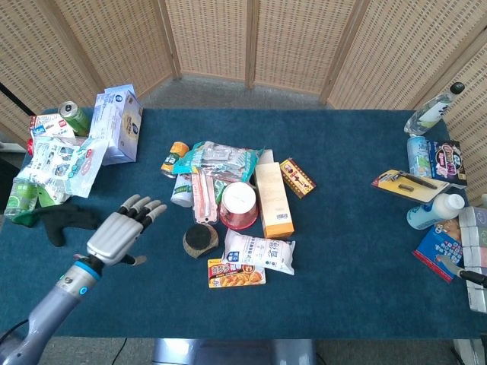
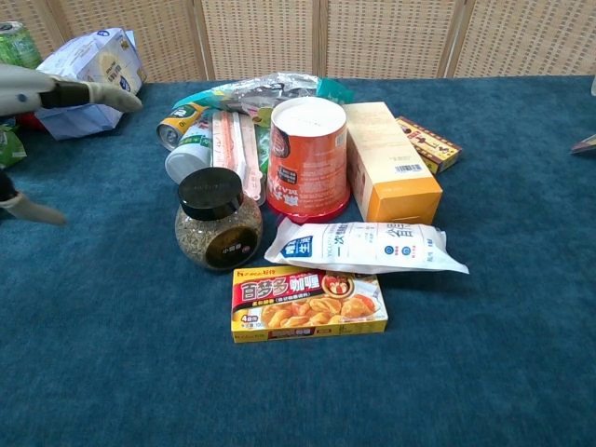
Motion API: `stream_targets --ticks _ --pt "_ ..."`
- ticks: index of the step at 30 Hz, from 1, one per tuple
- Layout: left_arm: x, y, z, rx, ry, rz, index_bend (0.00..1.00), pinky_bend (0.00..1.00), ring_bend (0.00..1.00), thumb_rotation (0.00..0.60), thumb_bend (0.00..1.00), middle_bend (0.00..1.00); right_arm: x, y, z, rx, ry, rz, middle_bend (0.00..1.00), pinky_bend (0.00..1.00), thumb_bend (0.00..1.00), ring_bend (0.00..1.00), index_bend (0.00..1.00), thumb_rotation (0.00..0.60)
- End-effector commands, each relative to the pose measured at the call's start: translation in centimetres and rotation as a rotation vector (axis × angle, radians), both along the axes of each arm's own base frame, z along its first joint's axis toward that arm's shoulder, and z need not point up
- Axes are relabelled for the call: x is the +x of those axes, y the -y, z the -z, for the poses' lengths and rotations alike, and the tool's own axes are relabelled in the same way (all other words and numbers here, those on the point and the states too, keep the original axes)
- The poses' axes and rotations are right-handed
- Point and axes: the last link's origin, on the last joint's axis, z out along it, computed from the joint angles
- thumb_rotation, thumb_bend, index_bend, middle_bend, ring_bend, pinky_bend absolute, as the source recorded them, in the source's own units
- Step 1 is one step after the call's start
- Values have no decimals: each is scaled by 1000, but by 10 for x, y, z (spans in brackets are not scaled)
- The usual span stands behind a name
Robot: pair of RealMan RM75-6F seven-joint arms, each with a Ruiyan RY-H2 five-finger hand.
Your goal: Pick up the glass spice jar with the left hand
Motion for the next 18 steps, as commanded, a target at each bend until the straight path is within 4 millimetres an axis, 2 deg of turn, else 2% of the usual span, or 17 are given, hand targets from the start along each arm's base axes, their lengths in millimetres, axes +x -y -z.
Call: stream_targets --ticks 1,9,18 --pt "34 -10 36 -68 -11 13 0 0 0 600 0 0 -1 0 -1 1 3 2 0 0 0 0 0 600" --pt "53 -14 63 -89 -49 14 0 0 0 600 0 0 0 -1 -3 2 20 -12 0 0 0 0 0 600" --pt "60 -22 84 -95 -65 -22 0 0 0 600 0 0 -1 -3 -7 -5 37 -16 0 0 0 0 0 600"
